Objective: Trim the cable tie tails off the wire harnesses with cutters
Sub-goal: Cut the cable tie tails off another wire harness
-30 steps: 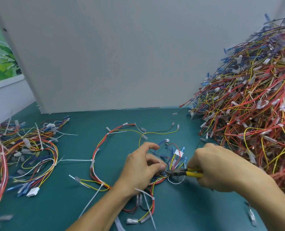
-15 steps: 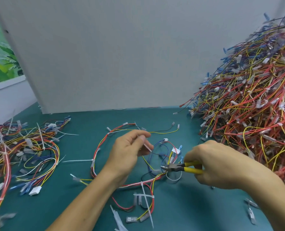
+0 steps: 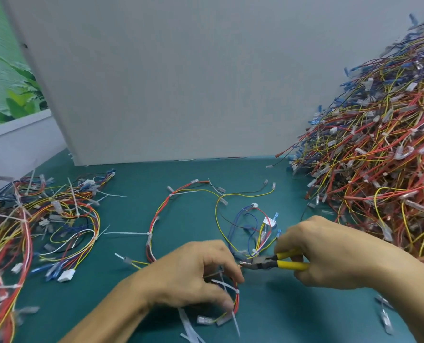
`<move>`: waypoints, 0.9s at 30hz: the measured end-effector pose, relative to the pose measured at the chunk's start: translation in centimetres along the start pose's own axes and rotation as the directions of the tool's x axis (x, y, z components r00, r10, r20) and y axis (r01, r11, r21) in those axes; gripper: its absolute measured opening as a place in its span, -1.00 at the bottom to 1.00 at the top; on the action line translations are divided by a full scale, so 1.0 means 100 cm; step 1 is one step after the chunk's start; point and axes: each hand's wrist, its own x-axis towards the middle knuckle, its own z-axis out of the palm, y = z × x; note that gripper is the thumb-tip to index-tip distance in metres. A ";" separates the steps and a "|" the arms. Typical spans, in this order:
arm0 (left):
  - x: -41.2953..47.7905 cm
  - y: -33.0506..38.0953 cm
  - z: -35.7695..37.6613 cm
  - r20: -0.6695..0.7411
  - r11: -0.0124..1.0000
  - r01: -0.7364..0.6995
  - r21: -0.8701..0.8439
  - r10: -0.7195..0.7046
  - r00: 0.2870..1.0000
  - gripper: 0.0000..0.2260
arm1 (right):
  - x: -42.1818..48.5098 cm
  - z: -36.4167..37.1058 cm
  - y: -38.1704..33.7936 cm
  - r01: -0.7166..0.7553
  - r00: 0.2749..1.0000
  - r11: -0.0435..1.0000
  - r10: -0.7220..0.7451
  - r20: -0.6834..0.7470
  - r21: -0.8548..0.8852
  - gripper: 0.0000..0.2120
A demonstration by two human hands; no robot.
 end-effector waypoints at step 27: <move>0.005 -0.010 0.004 -0.062 0.964 0.068 -0.258 -0.087 0.994 -0.96 | -0.004 0.001 -0.016 0.000 0.996 0.999 0.003 0.088 -0.032 -0.91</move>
